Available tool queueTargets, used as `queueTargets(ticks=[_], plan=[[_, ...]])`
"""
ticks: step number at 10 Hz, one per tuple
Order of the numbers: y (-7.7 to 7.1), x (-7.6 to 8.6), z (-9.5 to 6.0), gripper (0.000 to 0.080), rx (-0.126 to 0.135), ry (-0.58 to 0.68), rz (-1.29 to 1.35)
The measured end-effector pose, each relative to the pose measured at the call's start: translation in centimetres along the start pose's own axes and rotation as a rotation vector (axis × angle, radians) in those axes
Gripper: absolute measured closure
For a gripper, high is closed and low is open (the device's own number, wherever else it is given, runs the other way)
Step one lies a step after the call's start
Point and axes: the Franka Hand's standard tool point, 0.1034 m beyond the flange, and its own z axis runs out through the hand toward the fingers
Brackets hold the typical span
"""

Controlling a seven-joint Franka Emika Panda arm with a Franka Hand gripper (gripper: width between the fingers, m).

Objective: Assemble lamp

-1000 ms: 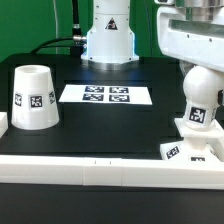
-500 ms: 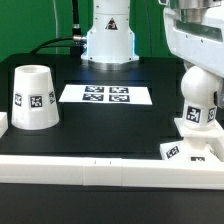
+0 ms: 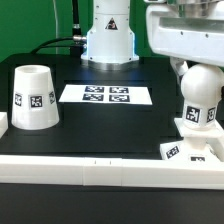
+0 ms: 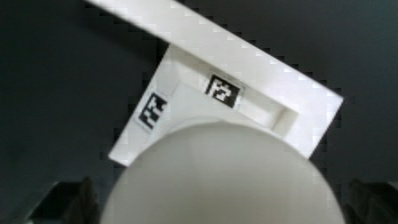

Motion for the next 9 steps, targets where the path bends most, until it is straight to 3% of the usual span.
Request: queueTargets(ticks=[6,8,9], plan=[[0.00,0.01,-0.02,0.0101,0.000,0.000,-0.437],[0.07,-0.45,0.28,0.0101,-0.062,0.030,-0.666],[0.03,-0.38,0.23,0.0101,-0.081,0.041,-0.810]])
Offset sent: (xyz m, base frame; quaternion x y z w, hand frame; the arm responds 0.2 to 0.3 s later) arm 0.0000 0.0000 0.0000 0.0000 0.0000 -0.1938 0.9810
